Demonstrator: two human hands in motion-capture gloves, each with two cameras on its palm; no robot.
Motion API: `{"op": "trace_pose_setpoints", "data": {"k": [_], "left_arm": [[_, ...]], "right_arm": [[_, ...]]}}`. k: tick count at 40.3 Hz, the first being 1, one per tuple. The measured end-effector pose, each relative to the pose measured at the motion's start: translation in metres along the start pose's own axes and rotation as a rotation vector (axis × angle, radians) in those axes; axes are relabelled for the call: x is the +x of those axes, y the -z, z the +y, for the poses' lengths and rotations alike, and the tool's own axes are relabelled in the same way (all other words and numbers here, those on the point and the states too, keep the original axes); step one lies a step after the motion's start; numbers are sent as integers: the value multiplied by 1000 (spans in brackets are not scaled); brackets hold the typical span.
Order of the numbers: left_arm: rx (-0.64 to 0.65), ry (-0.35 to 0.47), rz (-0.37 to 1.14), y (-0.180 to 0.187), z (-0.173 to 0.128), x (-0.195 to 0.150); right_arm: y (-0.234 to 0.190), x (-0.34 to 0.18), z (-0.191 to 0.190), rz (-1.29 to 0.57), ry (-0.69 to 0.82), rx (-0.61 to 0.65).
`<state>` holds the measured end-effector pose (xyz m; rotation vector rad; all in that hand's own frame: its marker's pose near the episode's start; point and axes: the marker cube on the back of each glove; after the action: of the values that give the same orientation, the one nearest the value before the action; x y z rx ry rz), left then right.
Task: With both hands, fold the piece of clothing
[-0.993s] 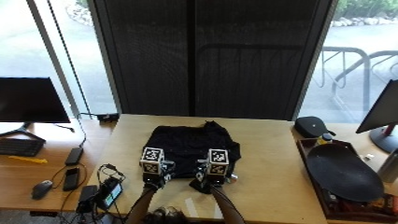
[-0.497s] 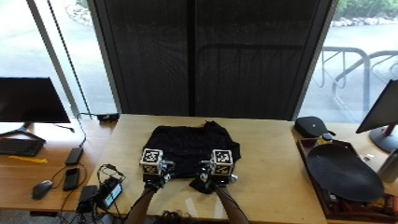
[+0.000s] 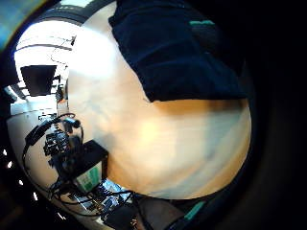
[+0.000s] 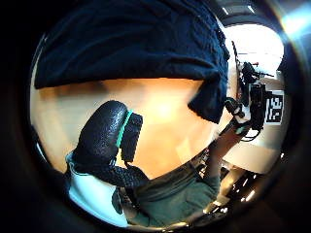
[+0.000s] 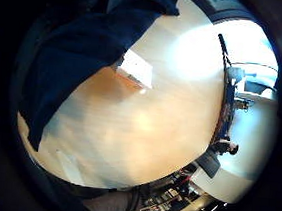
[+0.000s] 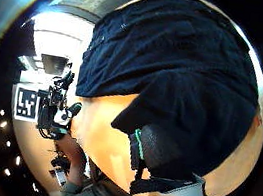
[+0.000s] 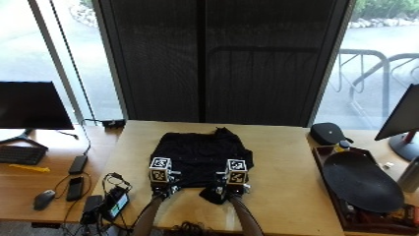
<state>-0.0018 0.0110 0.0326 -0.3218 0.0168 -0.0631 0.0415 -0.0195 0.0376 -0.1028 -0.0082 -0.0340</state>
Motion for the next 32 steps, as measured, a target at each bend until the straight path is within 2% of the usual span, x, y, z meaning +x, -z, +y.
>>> {"op": "trace_pose_setpoints", "data": {"k": [10,16,22,24,28,32], "left_arm": [[-97,-25,-7,-19,-14,-5],[-32,-24,-27,-20,-18,-7],[154,12,-101,-14,-28,-10],[275,7,-129,-9,-37,-10],[573,-28,-188,6,-61,-10],[634,-45,-198,13,-63,-10]], "right_arm": [[-25,1,-7,28,40,-126],[-25,1,-13,38,33,-75],[-20,3,-16,101,18,53],[-17,3,-19,127,24,121],[-9,0,-33,205,58,334],[-2,0,-35,277,67,396]]}}
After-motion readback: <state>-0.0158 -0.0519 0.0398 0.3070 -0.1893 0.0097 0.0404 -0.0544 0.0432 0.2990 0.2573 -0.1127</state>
